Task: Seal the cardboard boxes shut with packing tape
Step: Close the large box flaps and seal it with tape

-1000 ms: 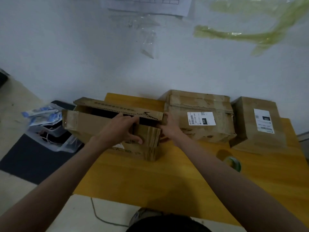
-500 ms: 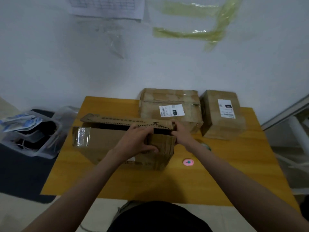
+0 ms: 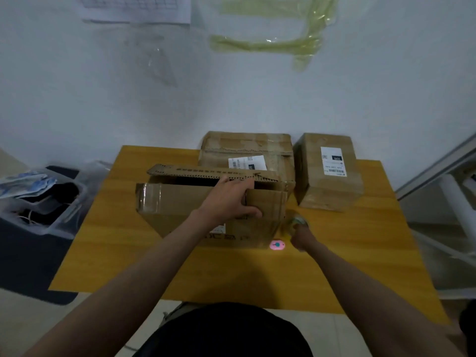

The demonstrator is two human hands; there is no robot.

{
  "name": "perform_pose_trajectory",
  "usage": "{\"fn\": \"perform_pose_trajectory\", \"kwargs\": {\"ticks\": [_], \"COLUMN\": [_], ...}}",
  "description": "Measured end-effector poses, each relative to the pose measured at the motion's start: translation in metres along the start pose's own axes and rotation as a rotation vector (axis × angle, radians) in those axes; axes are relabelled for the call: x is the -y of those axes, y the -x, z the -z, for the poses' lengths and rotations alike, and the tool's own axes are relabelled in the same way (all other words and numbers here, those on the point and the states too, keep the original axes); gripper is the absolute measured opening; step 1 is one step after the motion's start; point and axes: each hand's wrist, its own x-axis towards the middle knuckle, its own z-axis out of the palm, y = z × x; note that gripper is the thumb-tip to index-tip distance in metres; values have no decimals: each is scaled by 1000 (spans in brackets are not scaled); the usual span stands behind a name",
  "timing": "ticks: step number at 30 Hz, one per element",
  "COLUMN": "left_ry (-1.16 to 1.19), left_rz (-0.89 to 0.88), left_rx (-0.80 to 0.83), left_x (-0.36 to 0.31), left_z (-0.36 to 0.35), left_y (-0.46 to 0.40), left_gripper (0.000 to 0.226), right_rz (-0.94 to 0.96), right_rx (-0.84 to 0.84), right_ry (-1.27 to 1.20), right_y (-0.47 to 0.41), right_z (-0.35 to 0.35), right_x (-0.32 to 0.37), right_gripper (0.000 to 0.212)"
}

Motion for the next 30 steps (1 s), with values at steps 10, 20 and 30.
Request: {"fn": "perform_pose_trajectory", "kwargs": {"ticks": [10,20,30], "left_ry": [21,31,360], "left_rz": [54,24,49], "left_rx": [-4,-28,-205], "left_x": [-9,-15,-41], "left_z": [-1,7,39], "left_y": [0,1,-21], "left_gripper": [45,40,42], "right_rz": [105,162,427], "right_rx": [-268,-459,-579], "right_ry": [-9,-207,-765], "right_y": [-19,13,104], "right_z": [-38,33,107], "right_x": [-39,-23,41], "right_gripper": [11,21,12]}}
